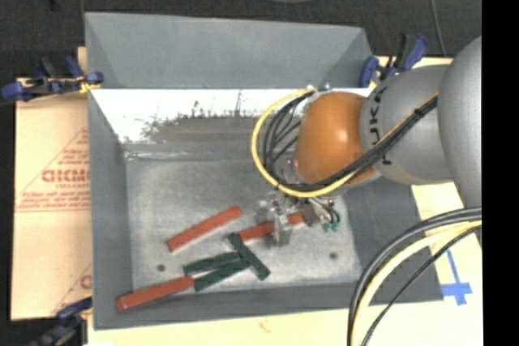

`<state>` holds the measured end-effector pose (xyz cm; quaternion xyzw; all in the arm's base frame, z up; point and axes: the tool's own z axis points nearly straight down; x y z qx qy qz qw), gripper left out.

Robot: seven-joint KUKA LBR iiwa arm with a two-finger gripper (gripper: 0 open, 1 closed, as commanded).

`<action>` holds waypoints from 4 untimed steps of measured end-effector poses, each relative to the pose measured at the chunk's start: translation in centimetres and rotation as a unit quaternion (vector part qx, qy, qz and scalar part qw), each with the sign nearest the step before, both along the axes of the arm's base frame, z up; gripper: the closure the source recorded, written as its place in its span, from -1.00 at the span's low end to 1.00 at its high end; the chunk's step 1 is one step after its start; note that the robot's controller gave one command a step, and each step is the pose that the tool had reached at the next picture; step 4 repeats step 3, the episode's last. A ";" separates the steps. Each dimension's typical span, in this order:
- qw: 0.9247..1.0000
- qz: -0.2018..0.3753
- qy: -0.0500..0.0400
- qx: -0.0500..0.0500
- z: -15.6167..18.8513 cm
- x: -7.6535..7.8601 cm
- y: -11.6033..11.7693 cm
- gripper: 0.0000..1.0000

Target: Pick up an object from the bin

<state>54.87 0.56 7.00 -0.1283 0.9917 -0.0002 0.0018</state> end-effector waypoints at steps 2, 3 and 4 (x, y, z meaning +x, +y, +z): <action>1.000 0.000 -0.004 0.000 9.7 0.5 -0.2 1.00; 1.000 -0.001 -0.002 0.000 11.6 0.7 -0.3 1.00; 1.000 -0.001 -0.002 0.000 11.6 0.7 -0.3 1.00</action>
Offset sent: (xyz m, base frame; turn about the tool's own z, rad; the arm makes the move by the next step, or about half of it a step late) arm 0.0002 0.0002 0.0069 0.0000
